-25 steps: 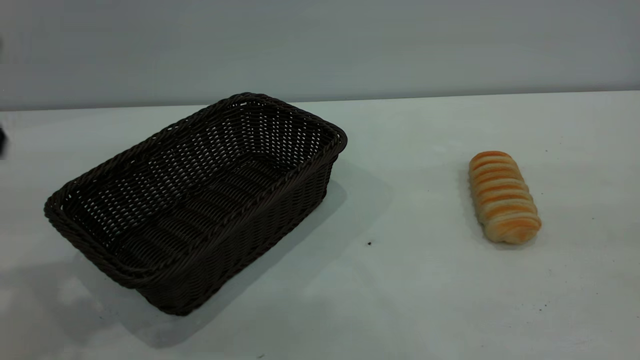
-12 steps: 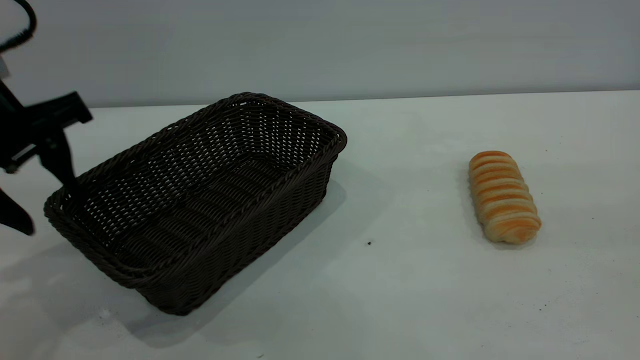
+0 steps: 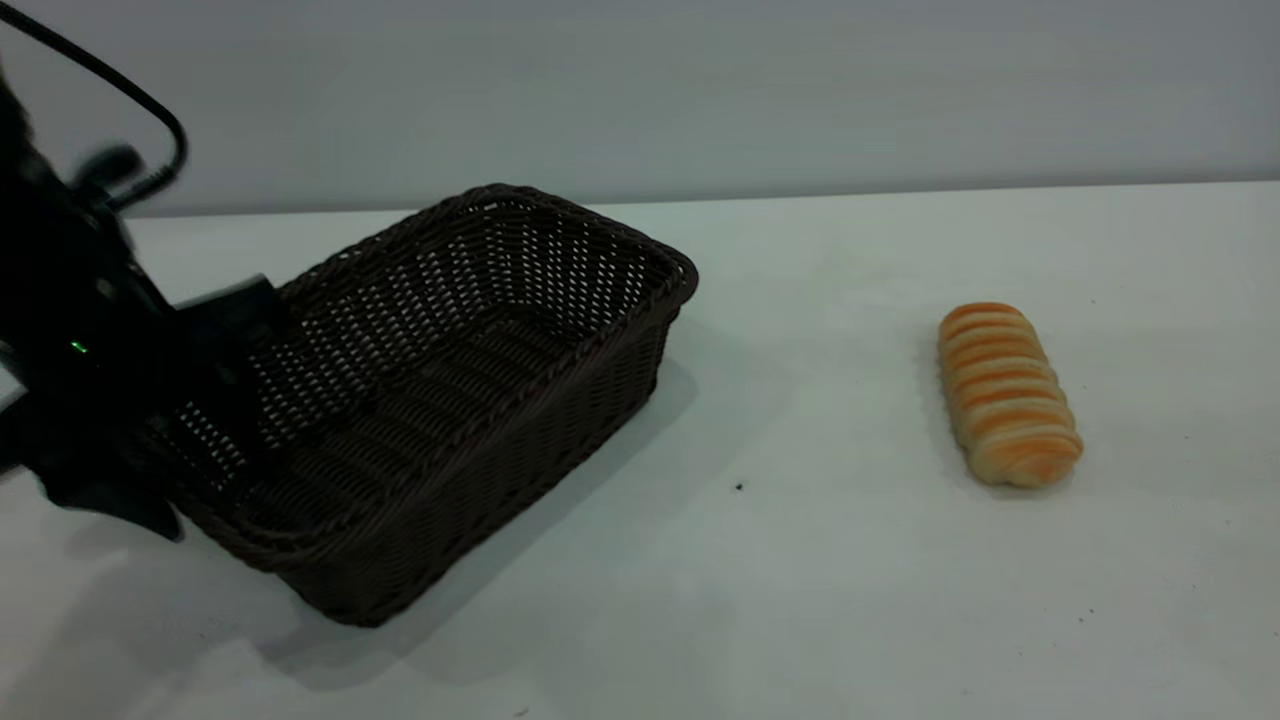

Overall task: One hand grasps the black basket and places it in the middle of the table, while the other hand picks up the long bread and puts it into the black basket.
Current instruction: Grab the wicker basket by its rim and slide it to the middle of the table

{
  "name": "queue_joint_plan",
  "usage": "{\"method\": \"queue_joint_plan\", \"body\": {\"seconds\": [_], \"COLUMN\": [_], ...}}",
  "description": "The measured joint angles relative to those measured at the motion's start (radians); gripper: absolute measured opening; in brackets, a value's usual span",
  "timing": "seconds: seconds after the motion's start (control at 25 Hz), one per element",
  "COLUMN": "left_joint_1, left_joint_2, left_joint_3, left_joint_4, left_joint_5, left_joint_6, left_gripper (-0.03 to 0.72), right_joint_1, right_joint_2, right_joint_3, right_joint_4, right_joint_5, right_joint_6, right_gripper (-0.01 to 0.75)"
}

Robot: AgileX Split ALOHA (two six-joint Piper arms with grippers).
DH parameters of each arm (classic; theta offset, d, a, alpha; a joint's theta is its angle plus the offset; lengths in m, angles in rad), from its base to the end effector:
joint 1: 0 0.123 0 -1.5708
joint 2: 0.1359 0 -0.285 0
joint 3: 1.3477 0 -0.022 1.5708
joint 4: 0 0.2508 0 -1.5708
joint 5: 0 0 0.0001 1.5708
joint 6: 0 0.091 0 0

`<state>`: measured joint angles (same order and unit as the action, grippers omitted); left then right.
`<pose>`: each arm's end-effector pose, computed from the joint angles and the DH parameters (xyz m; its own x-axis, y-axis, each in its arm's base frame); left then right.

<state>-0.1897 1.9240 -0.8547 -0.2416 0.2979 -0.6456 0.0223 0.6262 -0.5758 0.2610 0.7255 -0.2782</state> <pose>0.3112 -0.0663 0.0914 -0.7604 -0.6349 -0.1368 -0.5882 0.7625 -0.2694 0.1134 0.0181 0.2951 -0.6075 -0.0933 -0.7889 -0.2058 0.9777 0.0429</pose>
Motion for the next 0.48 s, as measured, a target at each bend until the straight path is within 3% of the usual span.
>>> {"method": "queue_joint_plan", "body": {"seconds": [0.12, 0.2, 0.36, 0.48], "left_joint_1": [-0.034, -0.057, -0.085, -0.092], "left_joint_2": [0.082, 0.121, 0.129, 0.128], "left_joint_3": [0.0, 0.0, -0.005, -0.01], "left_joint_4": [-0.056, -0.092, -0.158, -0.163], "left_joint_5": [-0.074, -0.116, -0.2, -0.205], "left_joint_6": [-0.005, -0.004, -0.02, -0.004], "left_gripper": [0.54, 0.467, 0.134, 0.139], "right_joint_1": [0.0, 0.0, 0.0, 0.0], "right_joint_2": [0.0, 0.0, 0.0, 0.0], "right_joint_3": [0.0, 0.0, 0.0, 0.0], "right_joint_4": [0.0, 0.0, 0.0, 0.0], "right_joint_5": [0.012, 0.026, 0.051, 0.061], "right_joint_6": [0.001, 0.001, 0.001, 0.001], "right_gripper": [0.541, 0.541, 0.541, 0.541]}}
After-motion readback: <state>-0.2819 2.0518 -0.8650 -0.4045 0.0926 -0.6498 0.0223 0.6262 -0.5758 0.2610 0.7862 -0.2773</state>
